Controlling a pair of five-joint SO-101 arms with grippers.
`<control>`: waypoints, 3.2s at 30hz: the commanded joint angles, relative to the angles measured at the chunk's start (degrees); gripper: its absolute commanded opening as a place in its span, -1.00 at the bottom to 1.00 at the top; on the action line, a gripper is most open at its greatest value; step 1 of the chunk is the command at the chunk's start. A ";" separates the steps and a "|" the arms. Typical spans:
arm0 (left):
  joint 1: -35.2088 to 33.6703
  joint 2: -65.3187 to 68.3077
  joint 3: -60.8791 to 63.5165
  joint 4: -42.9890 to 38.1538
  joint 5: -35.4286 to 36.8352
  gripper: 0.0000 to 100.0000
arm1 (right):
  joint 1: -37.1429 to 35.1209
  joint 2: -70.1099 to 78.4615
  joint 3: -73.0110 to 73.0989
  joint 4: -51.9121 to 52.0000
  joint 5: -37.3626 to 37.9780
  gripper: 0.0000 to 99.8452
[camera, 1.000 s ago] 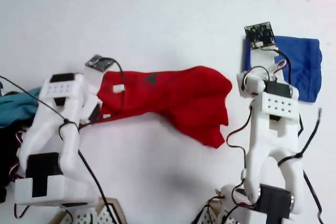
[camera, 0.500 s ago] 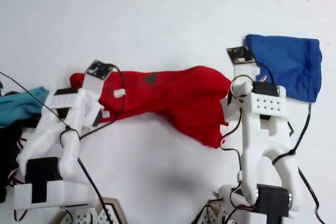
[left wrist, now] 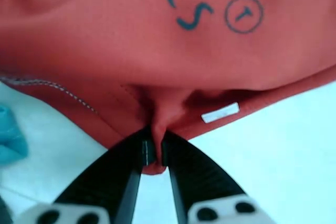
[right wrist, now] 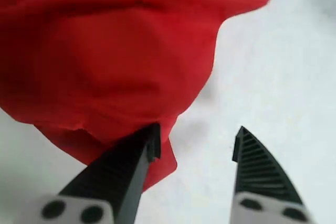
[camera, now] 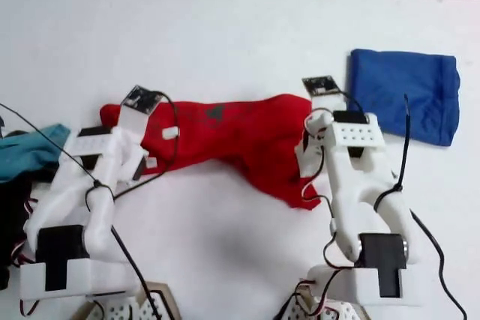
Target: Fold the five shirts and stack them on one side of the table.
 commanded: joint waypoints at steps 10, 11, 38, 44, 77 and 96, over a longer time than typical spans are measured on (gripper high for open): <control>0.26 -1.05 0.13 -1.76 0.53 -0.95 | -0.66 0.13 -10.20 8.04 -1.23 -0.53; 0.26 -1.05 0.13 -1.76 0.53 -0.95 | -0.66 0.48 -10.11 8.04 -1.23 -0.53; 0.26 -1.05 0.13 -1.76 0.53 -0.95 | -2.95 11.12 -7.47 1.27 -3.60 -0.78; 0.18 -1.05 0.13 -1.76 0.53 -0.95 | 1.27 0.84 -7.30 2.77 -3.52 -0.95; 0.18 -1.05 0.13 -1.76 0.53 -0.95 | 2.42 1.01 -6.07 5.32 0.18 -0.69; 0.18 -1.05 0.13 -1.85 0.44 -0.95 | 2.33 8.66 -4.31 2.68 -0.09 -0.69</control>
